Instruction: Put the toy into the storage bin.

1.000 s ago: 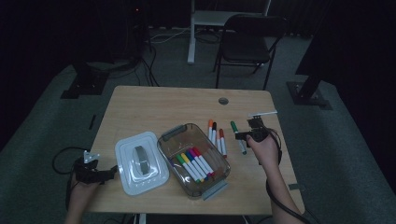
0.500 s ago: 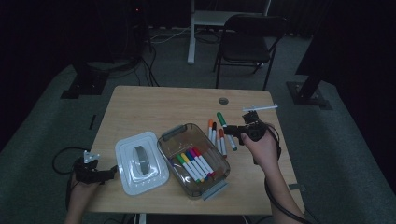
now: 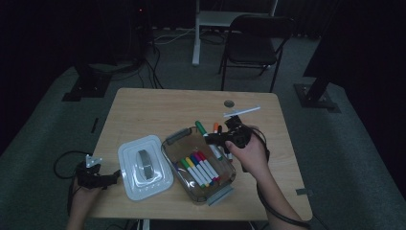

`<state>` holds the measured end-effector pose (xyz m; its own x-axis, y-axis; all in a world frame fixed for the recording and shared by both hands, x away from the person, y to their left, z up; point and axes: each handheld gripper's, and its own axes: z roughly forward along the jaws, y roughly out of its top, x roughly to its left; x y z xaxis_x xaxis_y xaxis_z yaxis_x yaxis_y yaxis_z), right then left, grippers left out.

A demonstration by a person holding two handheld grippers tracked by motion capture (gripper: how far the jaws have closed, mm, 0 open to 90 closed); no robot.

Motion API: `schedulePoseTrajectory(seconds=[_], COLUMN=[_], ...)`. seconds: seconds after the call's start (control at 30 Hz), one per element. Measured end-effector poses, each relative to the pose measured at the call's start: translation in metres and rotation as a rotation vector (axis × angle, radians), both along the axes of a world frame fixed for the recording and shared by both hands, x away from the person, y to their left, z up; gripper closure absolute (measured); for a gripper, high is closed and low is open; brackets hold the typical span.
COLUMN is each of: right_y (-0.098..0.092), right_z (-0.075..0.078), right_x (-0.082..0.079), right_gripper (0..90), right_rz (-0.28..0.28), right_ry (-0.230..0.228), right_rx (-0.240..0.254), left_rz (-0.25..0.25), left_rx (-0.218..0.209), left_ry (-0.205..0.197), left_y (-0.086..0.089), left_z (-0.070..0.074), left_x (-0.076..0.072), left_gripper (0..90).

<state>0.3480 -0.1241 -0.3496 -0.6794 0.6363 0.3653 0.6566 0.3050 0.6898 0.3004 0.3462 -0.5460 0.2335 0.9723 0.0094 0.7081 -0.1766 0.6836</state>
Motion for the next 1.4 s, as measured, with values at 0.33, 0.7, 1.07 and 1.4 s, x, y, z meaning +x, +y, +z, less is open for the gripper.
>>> schedulePoseTrajectory(seconds=[0.33, 0.7, 1.07, 1.4], right_y=[0.043, 0.083, 0.103, 0.117], right_z=[-0.022, -0.066, -0.094, -0.11], right_x=[-0.002, 0.005, 0.015, 0.019], right_gripper=[76.7, 76.7, 76.7, 76.4], right_rz=[0.094, 0.169, 0.213, 0.233], right_ry=[0.051, 0.17, 0.252, 0.298], right_rx=[-0.055, -0.171, -0.279, -0.386], left_rz=[0.0, 0.0, -0.001, -0.001], left_rx=[0.0, 0.001, 0.002, 0.002], left_ry=[0.0, -0.003, -0.002, -0.001], left_y=[0.0, 0.0, 0.0, 0.0], left_z=[0.0, 0.0, 0.0, 0.0], left_x=[0.0, 0.0, 0.0, 0.0], left_gripper=[0.5, 0.5, 0.5, 0.5])
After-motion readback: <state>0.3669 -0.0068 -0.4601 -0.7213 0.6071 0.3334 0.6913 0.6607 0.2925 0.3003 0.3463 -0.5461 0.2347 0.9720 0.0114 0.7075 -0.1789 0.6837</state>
